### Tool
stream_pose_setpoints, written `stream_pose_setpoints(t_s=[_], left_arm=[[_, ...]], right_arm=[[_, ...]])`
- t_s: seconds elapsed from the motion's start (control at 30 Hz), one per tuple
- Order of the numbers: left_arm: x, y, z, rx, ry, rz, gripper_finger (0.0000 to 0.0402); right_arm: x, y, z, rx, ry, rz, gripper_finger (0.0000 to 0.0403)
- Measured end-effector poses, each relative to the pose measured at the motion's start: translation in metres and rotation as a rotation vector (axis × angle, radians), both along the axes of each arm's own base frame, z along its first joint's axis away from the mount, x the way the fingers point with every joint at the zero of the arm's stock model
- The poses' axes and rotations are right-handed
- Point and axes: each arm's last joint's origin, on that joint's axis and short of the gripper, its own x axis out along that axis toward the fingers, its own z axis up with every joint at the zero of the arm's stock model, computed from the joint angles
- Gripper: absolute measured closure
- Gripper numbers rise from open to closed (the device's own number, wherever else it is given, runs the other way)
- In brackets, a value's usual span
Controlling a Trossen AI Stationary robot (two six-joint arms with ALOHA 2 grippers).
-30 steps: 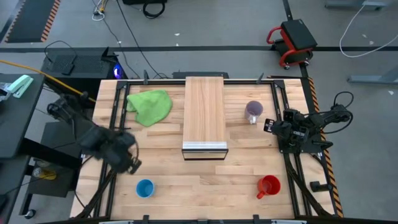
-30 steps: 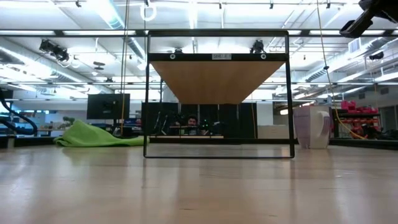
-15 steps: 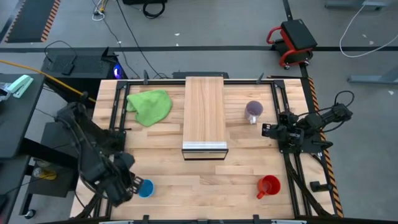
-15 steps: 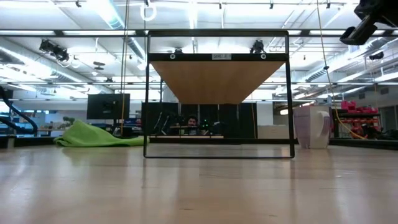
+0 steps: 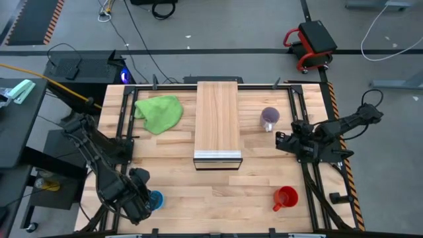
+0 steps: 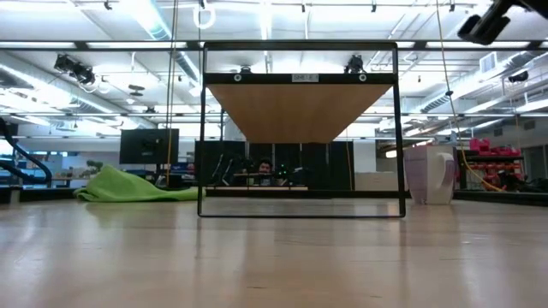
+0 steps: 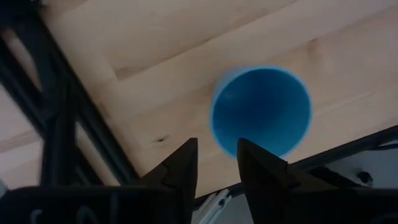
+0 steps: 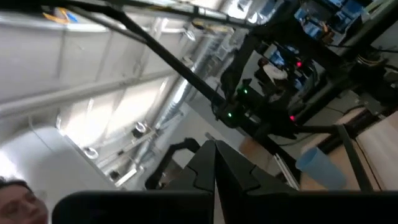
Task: Stack small to large cups/mugs on shelf
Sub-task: Move the blue cup to the center of the table
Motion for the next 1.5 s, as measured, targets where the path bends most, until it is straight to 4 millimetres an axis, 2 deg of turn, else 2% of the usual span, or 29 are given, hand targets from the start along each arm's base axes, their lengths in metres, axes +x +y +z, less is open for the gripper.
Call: stream_pose_setpoints(t_s=[0.17, 0.37, 0.53, 0.67, 0.8, 0.93, 1.27, 1.4, 1.5], left_arm=[[0.001, -0.003, -0.025, -0.057, 0.025, 0.000, 0.0276], [-0.002, 0.002, -0.035, -0.059, 0.054, 0.018, 0.0267], [0.003, -0.002, -0.049, -0.127, 0.000, 0.003, 0.0268], [0.005, 0.003, -0.060, -0.121, 0.005, 0.030, 0.0266], [0.005, 0.007, -0.063, -0.111, 0.013, 0.052, 0.0267], [0.007, 0.010, -0.063, -0.108, 0.015, 0.063, 0.0284], [0.021, 0.024, -0.063, -0.100, 0.012, 0.090, 0.0387], [0.033, 0.034, -0.059, -0.104, -0.006, 0.069, 0.0385], [0.049, 0.043, -0.047, -0.125, -0.055, 0.030, 0.0389]], right_arm=[[0.012, 0.006, 0.015, -0.087, 0.058, 0.007, 0.0387], [0.023, 0.011, 0.031, -0.148, 0.114, 0.019, 0.0387], [0.029, 0.014, 0.035, -0.166, 0.155, 0.022, 0.0387], [0.031, 0.015, 0.034, -0.171, 0.169, 0.023, 0.0387], [0.031, 0.015, 0.034, -0.163, 0.174, 0.025, 0.0387], [0.031, 0.015, 0.034, -0.162, 0.174, 0.025, 0.0387], [0.031, 0.015, 0.034, -0.165, 0.173, 0.025, 0.0387], [0.031, 0.015, 0.033, -0.165, 0.175, 0.025, 0.0387], [0.031, 0.015, 0.032, -0.157, 0.193, 0.029, 0.0387]])
